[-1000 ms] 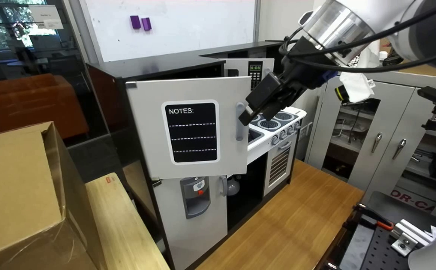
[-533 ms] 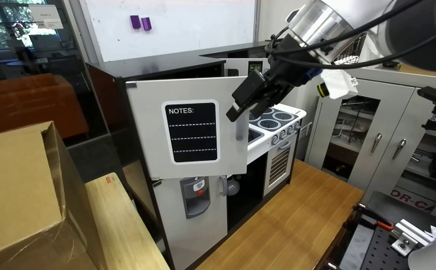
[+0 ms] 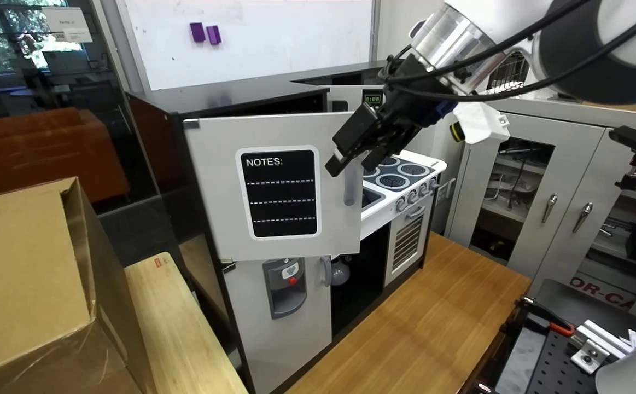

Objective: Close the top cabinet door

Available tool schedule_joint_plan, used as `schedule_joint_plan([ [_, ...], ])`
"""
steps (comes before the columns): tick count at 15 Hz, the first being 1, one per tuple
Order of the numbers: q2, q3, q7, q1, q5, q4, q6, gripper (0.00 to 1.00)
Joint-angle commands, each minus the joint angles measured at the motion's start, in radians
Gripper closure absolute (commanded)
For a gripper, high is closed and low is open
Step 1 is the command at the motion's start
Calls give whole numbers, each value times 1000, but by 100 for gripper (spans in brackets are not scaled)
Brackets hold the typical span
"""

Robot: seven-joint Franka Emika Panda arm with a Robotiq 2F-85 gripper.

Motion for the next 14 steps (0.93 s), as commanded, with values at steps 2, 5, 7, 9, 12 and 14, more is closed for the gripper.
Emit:
schedule_joint_plan([
  [2,42,-26,-28,4,5,16,14,0],
  [5,56,-31,-35,9,7,19,9,0],
  [7,64,-31,-34,10,8,23,7,0],
  [9,71,-30,-37,11,8,27,7,0],
  [12,82,-29,-37,13,8,37,8,0],
  [14,93,-30,-39,15,10,47,8,0],
])
